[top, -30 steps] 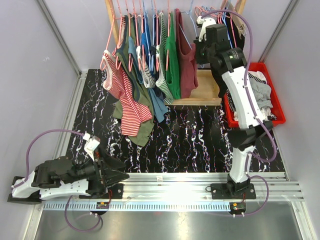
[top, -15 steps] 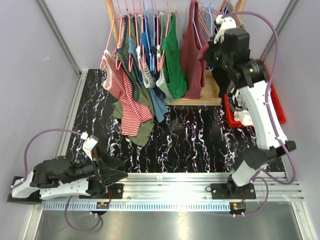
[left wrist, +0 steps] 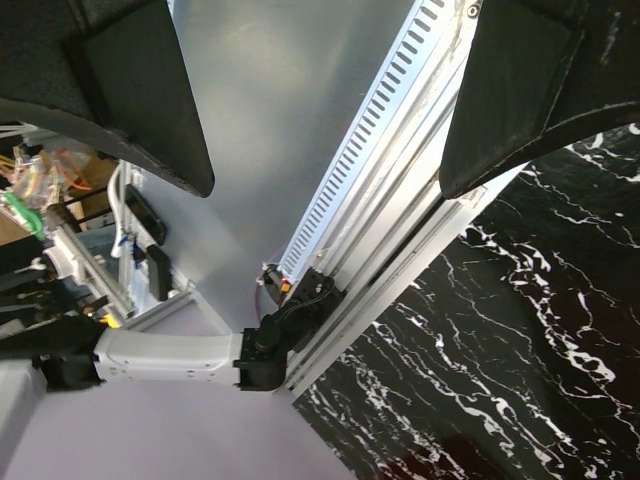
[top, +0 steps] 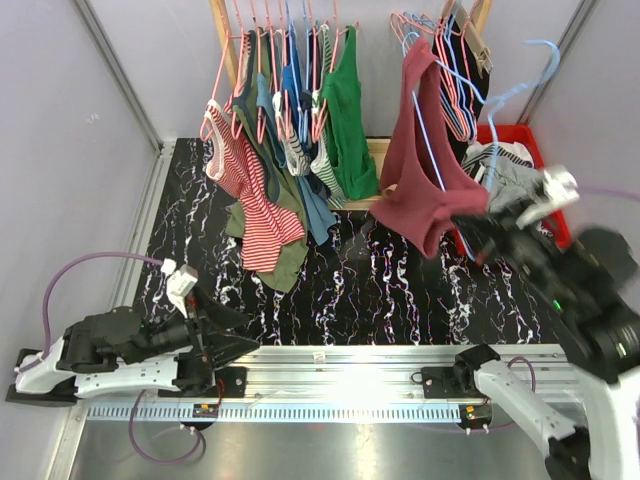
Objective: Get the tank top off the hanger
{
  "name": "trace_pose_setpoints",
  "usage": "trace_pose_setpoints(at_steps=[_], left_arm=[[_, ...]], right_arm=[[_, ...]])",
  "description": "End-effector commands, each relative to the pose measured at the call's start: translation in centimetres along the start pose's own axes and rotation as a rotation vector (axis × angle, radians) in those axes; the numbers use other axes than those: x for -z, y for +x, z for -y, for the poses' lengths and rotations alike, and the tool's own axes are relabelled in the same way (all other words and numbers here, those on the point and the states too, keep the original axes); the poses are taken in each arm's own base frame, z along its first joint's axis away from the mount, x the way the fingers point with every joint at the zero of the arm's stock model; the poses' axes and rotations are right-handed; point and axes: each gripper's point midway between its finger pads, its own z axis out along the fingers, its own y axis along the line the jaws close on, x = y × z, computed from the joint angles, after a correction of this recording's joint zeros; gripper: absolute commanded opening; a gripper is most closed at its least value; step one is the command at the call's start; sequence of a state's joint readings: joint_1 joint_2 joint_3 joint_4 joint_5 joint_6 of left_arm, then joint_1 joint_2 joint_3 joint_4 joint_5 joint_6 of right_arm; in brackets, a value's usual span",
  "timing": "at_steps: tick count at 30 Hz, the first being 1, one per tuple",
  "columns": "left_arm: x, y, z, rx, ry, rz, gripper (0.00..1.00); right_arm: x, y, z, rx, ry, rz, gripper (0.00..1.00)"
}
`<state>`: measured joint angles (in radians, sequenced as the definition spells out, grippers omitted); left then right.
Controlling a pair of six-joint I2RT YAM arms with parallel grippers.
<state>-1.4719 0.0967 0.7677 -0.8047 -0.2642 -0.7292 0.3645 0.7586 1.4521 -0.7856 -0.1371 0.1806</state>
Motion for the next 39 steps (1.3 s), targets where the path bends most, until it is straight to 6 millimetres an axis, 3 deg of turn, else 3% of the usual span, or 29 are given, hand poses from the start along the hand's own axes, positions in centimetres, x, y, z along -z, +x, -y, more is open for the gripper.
trace_pose_setpoints(at_steps=[1,4,8,9,13,19,24,27,31,35,39], left_arm=[[-1.0,-1.8,1.1,-0.051,-0.005,0.038,0.99],[-1.3,-2.3,1.0,-0.072,-0.030,0.044,0.99],[-1.3,-2.8,0.9,-0.085,-0.041,0.057,0.99],[-1.4,-2.6,0.9,-0.084,-0.042,0.052,0.99],[-1.8,-1.6,0.7,-0.081,-0.039,0.019,0.99],[-2.9,-0.3,-1.0,-0.046,-0.090,0.032,0.99],[-4.4,-0.5,-2.6,-0.064,-0.206,0.049,0.99],[-5.1,-0.9,-4.3,-0.069,-0.328,0.076,0.99],[-5.0,-1.8,-6.3,-0.056,-0.462,0.131,0.99],[-4.3,-1.9,-8.3,-0.077,-0.577,0.151,0.99],[-5.2,-1.4,-8.9,-0.117,-0.631,0.120,0.99]], right_arm=[[4.7,-0.3,-4.9,-0.022,-0.254,0.075,0.00],[7.4,2.6,-7.3,-0.041,-0.406,-0.017,0.00],[8.2,6.9,-9.3,-0.110,-0.560,-0.257,0.00],[8.5,8.7,-9.9,-0.150,-0.621,-0.352,0.00],[9.3,12.4,-10.7,-0.244,-0.734,-0.526,0.00],[9.4,15.8,-11.1,-0.321,-0.749,-0.713,0.00],[6.7,20.3,-9.7,-0.278,-0.563,-0.953,0.00],[5.5,21.5,-9.5,-0.253,-0.512,-1.009,0.00],[4.5,21.0,-8.7,-0.207,-0.450,-0.958,0.00],[4.8,20.2,-9.2,-0.214,-0.486,-0.928,0.00],[5.4,20.1,-9.6,-0.215,-0.522,-0.941,0.00]])
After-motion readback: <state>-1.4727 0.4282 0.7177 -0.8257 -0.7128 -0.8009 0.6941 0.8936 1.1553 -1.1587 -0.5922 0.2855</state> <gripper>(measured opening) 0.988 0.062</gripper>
